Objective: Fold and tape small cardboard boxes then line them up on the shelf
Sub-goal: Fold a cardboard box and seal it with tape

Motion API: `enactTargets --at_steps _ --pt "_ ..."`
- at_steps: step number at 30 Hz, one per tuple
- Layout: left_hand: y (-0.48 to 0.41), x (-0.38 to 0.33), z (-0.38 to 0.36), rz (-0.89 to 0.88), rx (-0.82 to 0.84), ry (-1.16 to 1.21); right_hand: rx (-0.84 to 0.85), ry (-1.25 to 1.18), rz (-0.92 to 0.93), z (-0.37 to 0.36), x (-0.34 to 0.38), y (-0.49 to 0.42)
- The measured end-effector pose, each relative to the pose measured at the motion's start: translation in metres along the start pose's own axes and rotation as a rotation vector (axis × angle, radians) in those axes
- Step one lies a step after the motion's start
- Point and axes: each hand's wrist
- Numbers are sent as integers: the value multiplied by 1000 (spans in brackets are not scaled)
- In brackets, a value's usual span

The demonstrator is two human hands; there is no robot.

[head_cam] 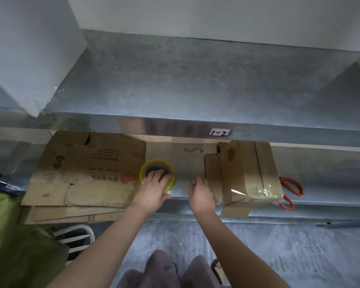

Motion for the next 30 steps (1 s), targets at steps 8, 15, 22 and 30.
enactTargets --at_steps 8,15,22,30 --pt "26 -20 43 -127 -114 7 -257 103 638 58 20 99" --pt "59 -131 77 -245 -300 63 -428 222 644 134 -38 138" --pt "56 -229 66 -221 -240 -31 -446 239 464 178 -123 112" --pt "44 -237 42 31 -171 142 -156 -50 340 192 -161 82"
Point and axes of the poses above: each hand's wrist, its own y-axis away from the middle knuckle, its own z-axis out of the back of the hand, x = y × z, and after that the axes turned 5 degrees about -y, right-handed
